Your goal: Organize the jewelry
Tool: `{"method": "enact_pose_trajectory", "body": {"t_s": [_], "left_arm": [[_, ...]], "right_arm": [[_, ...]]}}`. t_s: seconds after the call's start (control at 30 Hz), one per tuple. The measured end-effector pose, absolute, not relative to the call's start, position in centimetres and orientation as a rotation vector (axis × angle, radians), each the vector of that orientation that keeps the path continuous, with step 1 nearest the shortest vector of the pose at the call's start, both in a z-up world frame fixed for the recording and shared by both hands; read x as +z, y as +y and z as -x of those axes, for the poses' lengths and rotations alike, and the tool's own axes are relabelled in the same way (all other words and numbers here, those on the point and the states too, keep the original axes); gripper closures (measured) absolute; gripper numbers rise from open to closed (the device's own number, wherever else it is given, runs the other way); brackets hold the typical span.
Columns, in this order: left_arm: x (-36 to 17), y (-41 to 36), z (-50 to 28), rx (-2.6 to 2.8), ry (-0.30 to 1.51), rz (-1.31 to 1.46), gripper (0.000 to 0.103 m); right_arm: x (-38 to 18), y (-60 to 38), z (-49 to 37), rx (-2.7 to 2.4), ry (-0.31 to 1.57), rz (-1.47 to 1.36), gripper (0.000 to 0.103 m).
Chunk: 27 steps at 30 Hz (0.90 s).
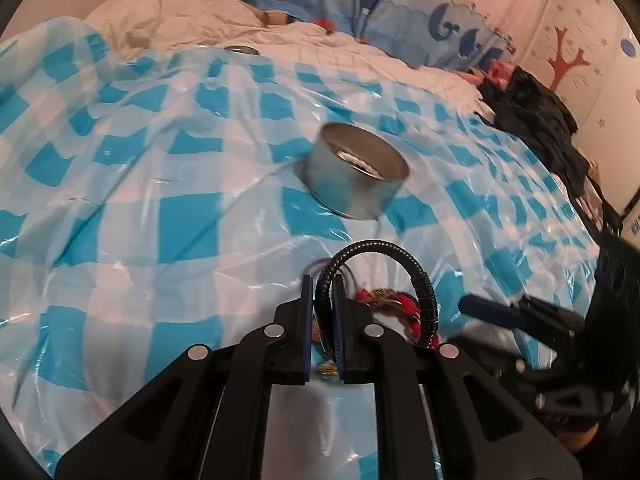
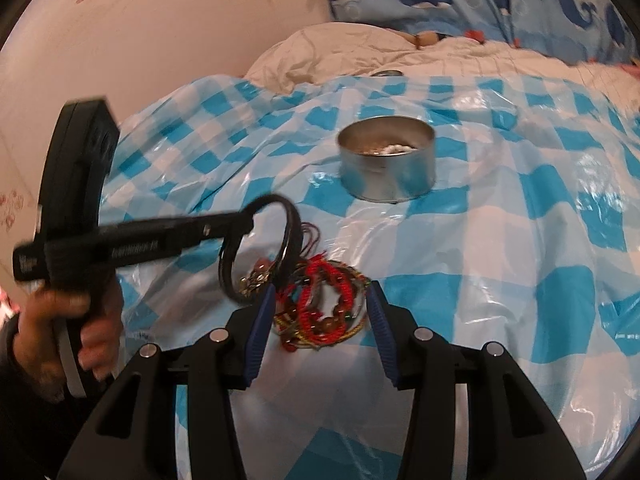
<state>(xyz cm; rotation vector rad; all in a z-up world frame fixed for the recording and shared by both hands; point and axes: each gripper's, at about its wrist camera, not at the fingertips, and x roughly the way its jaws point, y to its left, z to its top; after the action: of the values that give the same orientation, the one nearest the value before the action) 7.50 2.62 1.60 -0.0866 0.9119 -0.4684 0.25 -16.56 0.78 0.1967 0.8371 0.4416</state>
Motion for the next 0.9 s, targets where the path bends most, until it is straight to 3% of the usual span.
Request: {"method": "enact_pose_trajectory", "body": {"t_s": [0.27, 0.4, 0.53, 0.9], "left_arm": [[1.9, 3.3, -7.9, -0.442, 0.901, 0.106, 0.094], [2.0, 3.5, -8.0, -0.437, 0.899, 0.111, 0.094], [2.0, 3.6, -8.1, -0.437, 0.898, 0.111, 0.094], [2.0, 3.8, -8.2, -0.439, 0.896, 0.107, 0.094]], "right_arm": [[-0.3, -14.5, -0.9, 0.444, 0.860, -0.111, 0.060], [-0.9, -14.7, -1.1, 0.422, 0.900, -0.110, 0.081], [-0.8, -14.7, -0.9, 0.406, 0.901, -0.102, 0.091], [-0.5, -18.1, -1.2, 0.431, 0.894, -0.329, 0.093]]}}
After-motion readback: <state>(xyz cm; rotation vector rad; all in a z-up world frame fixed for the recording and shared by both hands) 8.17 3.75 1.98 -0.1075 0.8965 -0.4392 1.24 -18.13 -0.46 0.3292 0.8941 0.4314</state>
